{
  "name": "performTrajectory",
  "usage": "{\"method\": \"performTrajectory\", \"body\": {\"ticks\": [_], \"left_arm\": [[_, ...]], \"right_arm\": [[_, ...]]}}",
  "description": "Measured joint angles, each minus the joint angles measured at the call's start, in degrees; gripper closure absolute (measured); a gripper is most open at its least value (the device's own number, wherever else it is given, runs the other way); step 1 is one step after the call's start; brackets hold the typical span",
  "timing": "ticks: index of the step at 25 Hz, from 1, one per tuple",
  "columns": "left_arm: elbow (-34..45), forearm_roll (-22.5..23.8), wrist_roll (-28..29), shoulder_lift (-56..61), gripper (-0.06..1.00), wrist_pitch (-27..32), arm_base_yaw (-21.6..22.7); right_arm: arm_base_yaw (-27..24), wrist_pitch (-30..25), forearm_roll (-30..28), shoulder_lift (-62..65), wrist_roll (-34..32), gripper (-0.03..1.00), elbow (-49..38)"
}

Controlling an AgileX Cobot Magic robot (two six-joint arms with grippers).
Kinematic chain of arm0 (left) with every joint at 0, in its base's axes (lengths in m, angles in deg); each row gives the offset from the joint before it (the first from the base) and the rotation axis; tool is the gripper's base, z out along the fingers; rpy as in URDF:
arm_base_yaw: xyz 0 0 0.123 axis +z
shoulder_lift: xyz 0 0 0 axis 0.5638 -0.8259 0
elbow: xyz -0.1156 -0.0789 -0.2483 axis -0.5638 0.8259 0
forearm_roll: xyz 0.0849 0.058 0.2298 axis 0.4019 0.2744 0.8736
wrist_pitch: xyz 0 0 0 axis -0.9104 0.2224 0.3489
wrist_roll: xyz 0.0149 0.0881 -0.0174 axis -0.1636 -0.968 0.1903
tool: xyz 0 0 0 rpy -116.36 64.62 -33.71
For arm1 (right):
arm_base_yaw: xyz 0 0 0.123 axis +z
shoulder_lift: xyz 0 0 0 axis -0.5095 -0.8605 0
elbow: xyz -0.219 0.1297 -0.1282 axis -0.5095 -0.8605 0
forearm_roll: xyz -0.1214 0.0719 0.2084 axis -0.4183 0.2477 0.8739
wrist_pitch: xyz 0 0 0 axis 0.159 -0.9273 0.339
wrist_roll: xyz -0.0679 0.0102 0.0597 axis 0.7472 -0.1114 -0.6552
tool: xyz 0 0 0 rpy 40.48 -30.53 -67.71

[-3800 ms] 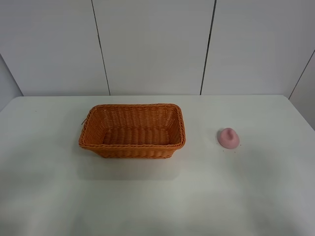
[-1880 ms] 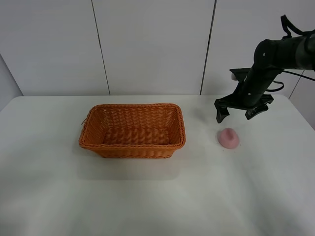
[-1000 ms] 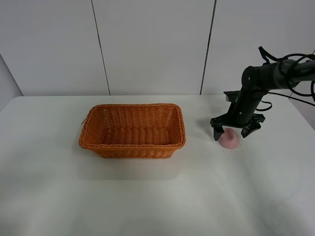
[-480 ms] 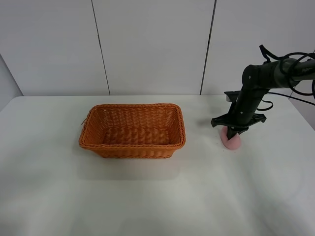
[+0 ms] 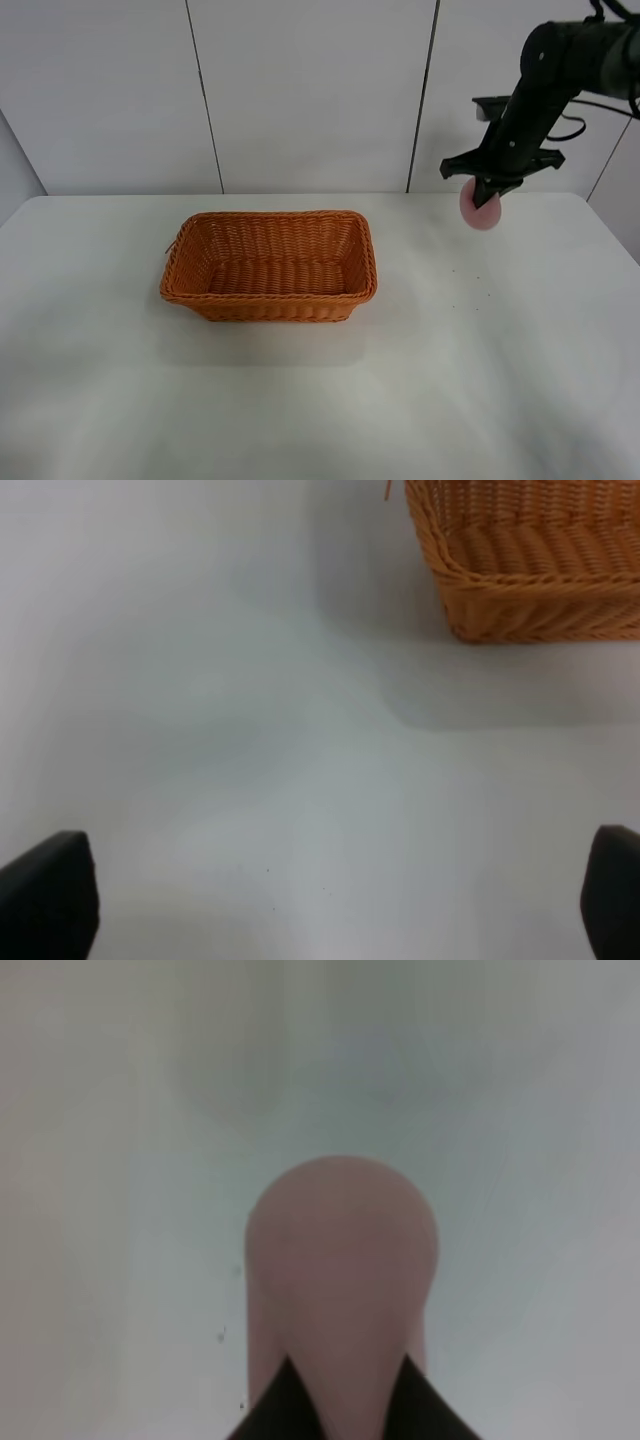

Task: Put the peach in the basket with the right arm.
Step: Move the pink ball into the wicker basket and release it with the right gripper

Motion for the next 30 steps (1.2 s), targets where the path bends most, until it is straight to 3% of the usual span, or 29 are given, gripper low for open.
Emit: {"method": "performTrajectory", "body": {"ticks": [10, 20, 26, 30], "left_arm": [[0.0, 0.0, 0.0, 0.0, -0.05, 0.0, 0.0], [0.0, 0.0, 0.0, 0.0, -0.05, 0.0, 0.0], [0.0, 0.0, 0.0, 0.0, -0.05, 0.0, 0.0], [0.0, 0.0, 0.0, 0.0, -0.05, 0.0, 0.0]], "right_arm": [[2.14, -3.92, -0.08, 0.3, -0.15, 0.97, 4.41], [17.9, -3.74, 0.16, 0.3, -0.8, 0.97, 4.41], [28.05, -0.32, 0.28, 0.21, -1.47, 0.97, 4.45], [32.26, 2.92, 0.45, -1.25, -1.47, 0.97, 4.58]]}}
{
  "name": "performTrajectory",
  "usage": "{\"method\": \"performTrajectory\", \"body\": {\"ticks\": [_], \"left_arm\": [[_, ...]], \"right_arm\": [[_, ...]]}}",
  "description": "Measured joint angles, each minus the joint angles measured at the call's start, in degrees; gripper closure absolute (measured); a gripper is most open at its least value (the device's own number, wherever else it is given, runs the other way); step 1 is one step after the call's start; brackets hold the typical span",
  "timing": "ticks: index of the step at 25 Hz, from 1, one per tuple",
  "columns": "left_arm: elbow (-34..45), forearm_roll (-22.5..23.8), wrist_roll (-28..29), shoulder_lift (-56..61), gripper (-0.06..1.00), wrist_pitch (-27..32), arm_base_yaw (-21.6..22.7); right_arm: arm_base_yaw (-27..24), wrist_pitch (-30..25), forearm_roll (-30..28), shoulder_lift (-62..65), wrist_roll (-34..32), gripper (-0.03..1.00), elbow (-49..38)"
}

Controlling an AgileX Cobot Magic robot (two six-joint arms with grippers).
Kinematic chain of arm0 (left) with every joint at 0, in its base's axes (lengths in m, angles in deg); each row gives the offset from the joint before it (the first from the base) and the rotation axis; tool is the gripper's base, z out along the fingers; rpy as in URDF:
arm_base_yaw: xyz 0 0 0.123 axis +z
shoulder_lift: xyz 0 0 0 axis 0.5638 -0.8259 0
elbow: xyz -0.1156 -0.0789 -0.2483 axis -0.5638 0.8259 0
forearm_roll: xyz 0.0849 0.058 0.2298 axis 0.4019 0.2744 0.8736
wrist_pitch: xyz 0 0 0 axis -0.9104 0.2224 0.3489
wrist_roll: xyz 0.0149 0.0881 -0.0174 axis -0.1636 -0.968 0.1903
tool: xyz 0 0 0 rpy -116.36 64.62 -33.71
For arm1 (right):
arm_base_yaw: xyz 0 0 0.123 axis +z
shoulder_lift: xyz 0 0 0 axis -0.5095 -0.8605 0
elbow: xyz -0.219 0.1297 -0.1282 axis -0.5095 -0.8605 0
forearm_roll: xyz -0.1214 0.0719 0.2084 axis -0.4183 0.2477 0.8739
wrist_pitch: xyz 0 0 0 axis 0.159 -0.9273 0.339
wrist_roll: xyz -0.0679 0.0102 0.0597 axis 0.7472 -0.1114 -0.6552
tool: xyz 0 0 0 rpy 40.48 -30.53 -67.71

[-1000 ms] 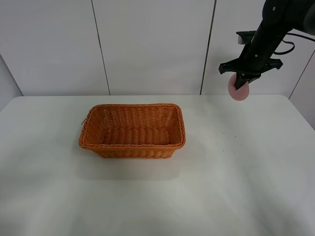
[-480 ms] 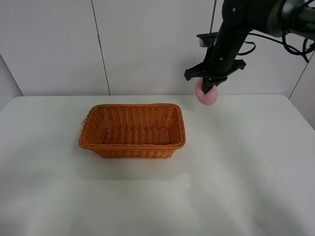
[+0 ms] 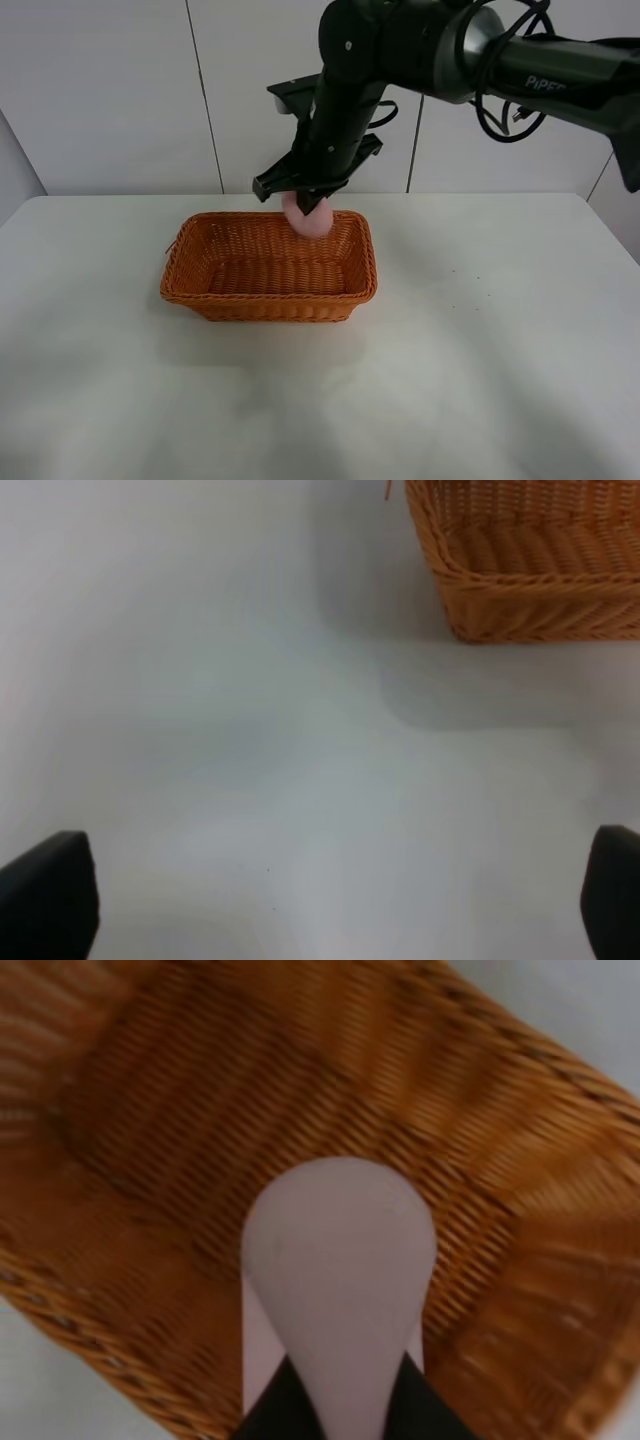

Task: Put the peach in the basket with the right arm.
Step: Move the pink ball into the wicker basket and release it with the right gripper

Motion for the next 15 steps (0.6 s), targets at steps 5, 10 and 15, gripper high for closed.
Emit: {"method": "performTrajectory", "body": {"ticks": [5, 10, 15], "left_arm": [[0.0, 0.0, 0.0, 0.0, -0.05, 0.0, 0.0], [0.0, 0.0, 0.0, 0.0, -0.05, 0.0, 0.0], [0.0, 0.0, 0.0, 0.0, -0.05, 0.0, 0.0]], "right_arm": [[1.03, 3.99, 0.05, -5.41, -0.23, 0.97, 0.0], [1.03, 9.65, -0.1, -11.5, -0.23, 0.97, 0.0], [1.03, 11.45, -0.1, -14.61, -0.23, 0.82, 0.0]]}}
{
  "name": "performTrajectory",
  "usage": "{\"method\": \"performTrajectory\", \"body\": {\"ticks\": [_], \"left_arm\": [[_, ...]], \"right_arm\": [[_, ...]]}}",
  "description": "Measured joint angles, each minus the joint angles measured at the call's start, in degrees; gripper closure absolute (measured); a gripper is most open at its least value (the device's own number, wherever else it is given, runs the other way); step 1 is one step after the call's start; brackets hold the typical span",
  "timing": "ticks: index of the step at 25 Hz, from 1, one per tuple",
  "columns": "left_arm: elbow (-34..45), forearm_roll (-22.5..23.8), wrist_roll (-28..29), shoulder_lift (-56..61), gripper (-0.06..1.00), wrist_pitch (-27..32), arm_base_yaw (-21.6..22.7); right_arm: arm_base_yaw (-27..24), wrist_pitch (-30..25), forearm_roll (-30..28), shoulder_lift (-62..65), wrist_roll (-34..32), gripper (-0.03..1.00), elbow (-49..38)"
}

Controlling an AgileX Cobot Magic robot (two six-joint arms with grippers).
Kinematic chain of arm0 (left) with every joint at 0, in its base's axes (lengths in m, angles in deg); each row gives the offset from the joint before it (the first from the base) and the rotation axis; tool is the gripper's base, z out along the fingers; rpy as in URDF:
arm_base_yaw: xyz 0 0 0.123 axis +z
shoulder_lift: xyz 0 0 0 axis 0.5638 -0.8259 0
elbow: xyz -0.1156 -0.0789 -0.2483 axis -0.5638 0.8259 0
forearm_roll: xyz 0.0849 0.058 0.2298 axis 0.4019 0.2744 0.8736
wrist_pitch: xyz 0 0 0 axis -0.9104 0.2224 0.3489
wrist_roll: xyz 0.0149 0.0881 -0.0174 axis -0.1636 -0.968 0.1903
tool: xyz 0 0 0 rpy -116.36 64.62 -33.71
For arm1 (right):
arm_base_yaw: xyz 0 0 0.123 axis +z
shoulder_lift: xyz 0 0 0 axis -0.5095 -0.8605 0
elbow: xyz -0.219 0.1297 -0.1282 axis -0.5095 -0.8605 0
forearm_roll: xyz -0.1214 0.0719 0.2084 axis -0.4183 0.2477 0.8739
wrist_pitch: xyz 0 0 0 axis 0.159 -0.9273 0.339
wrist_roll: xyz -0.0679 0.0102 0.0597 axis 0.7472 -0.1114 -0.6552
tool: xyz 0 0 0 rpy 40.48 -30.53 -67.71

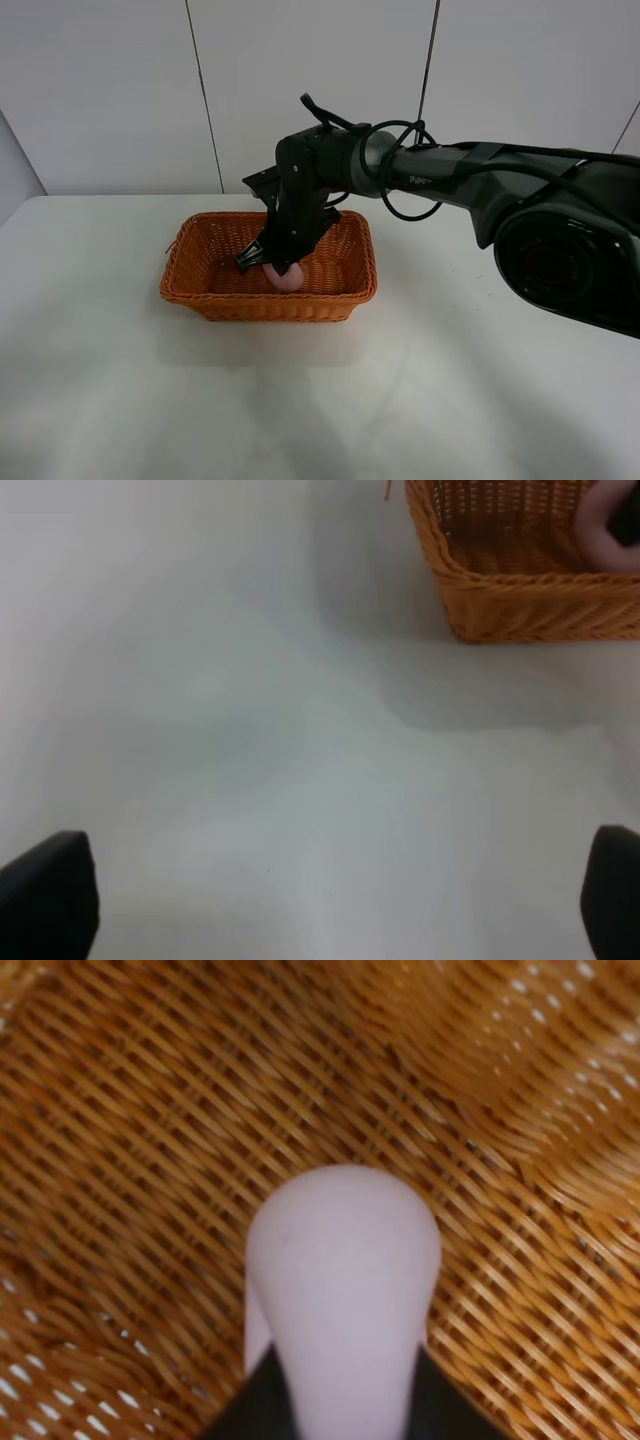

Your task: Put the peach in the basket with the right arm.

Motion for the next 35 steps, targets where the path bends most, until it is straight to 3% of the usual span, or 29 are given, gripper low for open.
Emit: {"method": "performTrajectory", "body": {"ticks": [4, 8, 14, 19, 27, 35], "left_arm": [[0.0, 0.0, 0.0, 0.0, -0.05, 0.0, 0.0], [0.0, 0.0, 0.0, 0.0, -0.05, 0.0, 0.0], [0.0, 0.0, 0.0, 0.0, -0.05, 0.0, 0.0], [0.0, 0.0, 0.0, 0.0, -0.05, 0.0, 0.0], [0.0, 0.0, 0.0, 0.0, -0.05, 0.0, 0.0], [0.0, 0.0, 0.0, 0.0, -0.05, 0.0, 0.0]], "right_arm": [[0.0, 0.0, 0.0, -0.1, 0.0, 0.41, 0.07], [0.0, -2.85, 0.0, -0.1, 0.0, 0.29, 3.06], [0.0, -13.79, -0.97, -0.1, 0.0, 0.28, 17.86], [-0.14, -16.66, -2.07, -0.1, -1.02, 0.28, 27.42], [-2.51, -18.27, -2.41, -0.1, -1.44, 0.27, 28.03], [-13.41, -18.33, -2.36, -0.1, -1.44, 0.27, 28.03]]}}
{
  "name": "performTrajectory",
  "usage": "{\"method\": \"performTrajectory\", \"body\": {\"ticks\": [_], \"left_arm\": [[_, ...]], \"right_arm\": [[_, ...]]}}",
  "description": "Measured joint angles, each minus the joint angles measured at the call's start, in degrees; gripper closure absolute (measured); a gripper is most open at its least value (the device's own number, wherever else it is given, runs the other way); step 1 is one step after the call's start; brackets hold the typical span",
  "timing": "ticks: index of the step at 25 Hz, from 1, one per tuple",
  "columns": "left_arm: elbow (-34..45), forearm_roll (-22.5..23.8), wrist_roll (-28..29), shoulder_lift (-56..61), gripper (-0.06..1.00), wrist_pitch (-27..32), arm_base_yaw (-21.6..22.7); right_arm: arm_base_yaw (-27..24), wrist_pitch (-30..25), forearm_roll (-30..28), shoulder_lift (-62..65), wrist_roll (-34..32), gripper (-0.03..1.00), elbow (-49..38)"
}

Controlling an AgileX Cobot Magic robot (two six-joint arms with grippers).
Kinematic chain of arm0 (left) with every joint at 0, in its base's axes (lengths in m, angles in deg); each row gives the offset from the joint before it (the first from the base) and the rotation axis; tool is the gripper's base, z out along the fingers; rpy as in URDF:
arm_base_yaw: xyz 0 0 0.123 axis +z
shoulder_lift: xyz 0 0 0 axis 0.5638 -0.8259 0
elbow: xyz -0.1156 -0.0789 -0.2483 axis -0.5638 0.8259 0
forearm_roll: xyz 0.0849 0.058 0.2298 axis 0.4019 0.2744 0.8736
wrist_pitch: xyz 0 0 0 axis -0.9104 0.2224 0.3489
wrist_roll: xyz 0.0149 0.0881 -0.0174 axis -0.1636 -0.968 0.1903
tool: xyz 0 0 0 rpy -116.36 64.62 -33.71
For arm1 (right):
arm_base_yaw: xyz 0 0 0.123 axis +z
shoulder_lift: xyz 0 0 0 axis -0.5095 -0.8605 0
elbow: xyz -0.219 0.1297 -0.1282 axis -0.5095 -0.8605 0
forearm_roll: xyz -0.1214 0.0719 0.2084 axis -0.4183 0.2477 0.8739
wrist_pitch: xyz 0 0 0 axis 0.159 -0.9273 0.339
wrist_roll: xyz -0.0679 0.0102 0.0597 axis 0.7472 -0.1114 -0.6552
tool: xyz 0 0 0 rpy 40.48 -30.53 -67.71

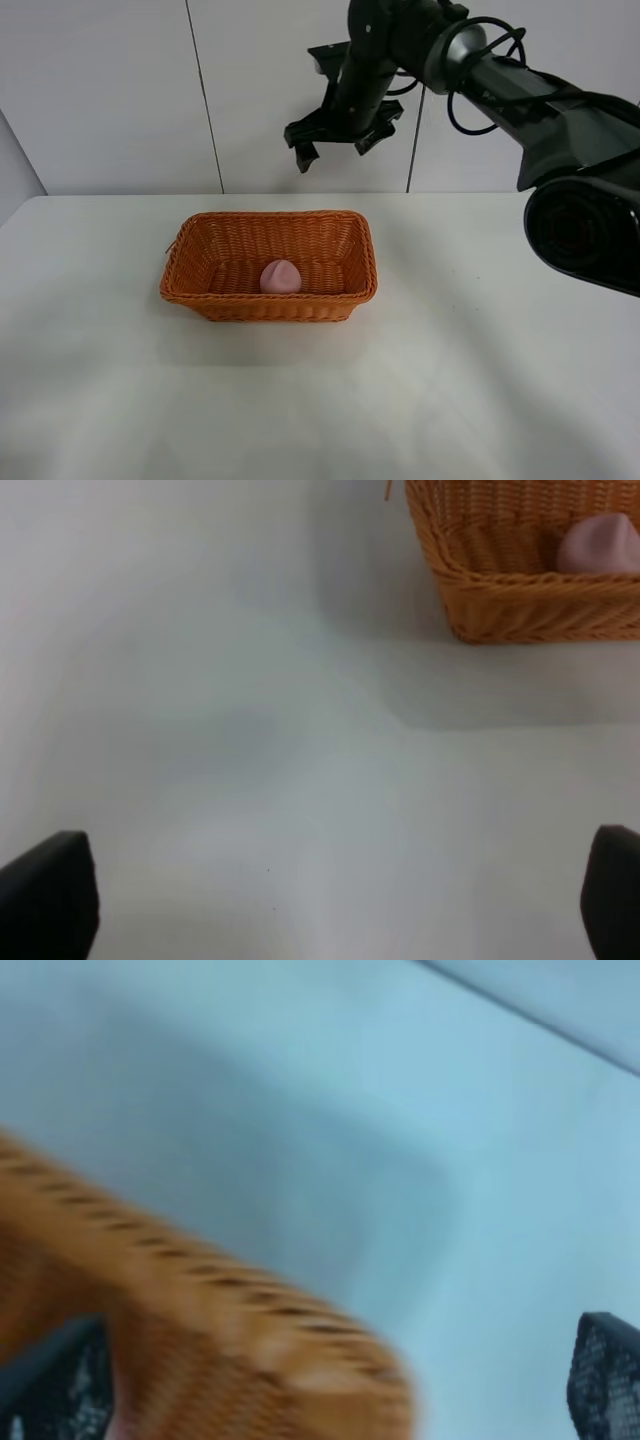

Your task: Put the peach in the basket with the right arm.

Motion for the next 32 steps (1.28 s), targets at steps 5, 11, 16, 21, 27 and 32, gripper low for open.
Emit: {"method": "performTrajectory", "body": {"ticks": [5, 11, 16, 21, 27, 32], "left_arm": [[0.0, 0.0, 0.0, 0.0, -0.05, 0.0, 0.0], [0.0, 0.0, 0.0, 0.0, -0.05, 0.0, 0.0], [0.0, 0.0, 0.0, 0.0, -0.05, 0.0, 0.0], [0.0, 0.0, 0.0, 0.0, -0.05, 0.0, 0.0], [0.0, 0.0, 0.0, 0.0, -0.05, 0.0, 0.0], [0.0, 0.0, 0.0, 0.0, -0.05, 0.0, 0.0]], "right_arm": [[-9.41, 0.0, 0.06, 0.0, 0.0, 0.27, 0.0], [-19.03, 0.0, 0.44, 0.0, 0.0, 0.27, 0.0], [-23.73, 0.0, 0.45, 0.0, 0.0, 0.27, 0.0], [-25.2, 0.0, 0.58, 0.0, 0.0, 0.27, 0.0], [-25.2, 0.0, 2.32, 2.57, 0.81, 0.27, -0.96], [-25.2, 0.12, 1.95, 10.64, 1.26, 0.27, -10.1]]}}
